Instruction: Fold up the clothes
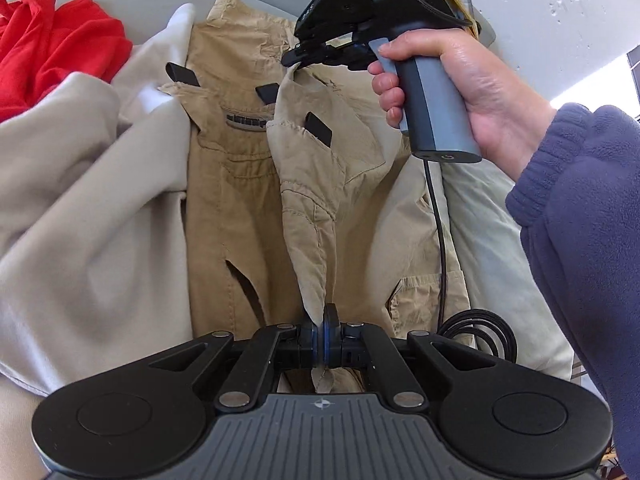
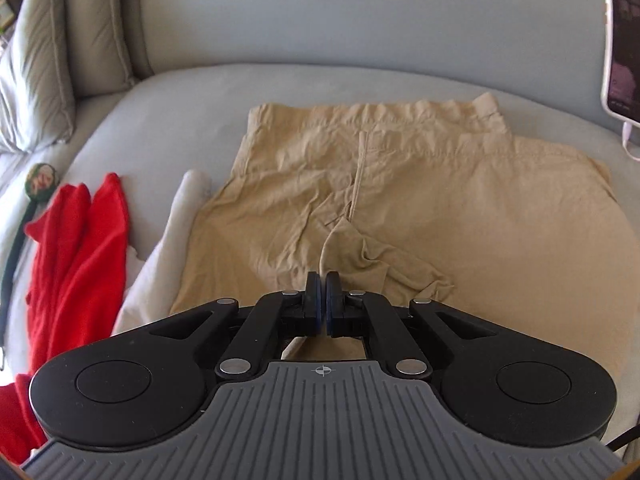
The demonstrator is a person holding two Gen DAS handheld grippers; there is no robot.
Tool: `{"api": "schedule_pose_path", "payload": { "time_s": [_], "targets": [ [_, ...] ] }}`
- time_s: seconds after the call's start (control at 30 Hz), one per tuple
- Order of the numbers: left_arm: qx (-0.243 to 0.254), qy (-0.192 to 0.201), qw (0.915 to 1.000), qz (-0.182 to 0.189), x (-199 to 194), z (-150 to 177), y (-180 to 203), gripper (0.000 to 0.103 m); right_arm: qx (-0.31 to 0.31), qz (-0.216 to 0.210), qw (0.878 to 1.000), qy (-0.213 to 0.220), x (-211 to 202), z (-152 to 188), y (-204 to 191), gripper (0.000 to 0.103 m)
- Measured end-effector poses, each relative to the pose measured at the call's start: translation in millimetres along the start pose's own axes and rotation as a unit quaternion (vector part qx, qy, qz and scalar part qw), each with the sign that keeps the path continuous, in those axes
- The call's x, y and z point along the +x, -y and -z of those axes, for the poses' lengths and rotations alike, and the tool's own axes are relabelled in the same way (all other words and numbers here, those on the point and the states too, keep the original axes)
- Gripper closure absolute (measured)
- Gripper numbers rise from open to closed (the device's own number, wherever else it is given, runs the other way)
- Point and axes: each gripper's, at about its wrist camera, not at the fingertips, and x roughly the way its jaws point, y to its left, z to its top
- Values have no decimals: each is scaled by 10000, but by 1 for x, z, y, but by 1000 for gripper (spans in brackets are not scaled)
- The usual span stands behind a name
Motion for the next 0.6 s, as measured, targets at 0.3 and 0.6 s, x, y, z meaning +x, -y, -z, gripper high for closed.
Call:
{"api": "schedule_pose_path", "payload": {
  "time_s": [0.3, 0.6],
  "targets": [
    [-180, 513, 9985, -34, -31, -22, -18, 102, 436, -743, 9884, 1251, -37, -20, -11, 101],
    [-579, 362, 9977, 54, -32, -15, -46, 101, 279, -716, 9931, 883, 13, -23, -55, 101]
  ]
}}
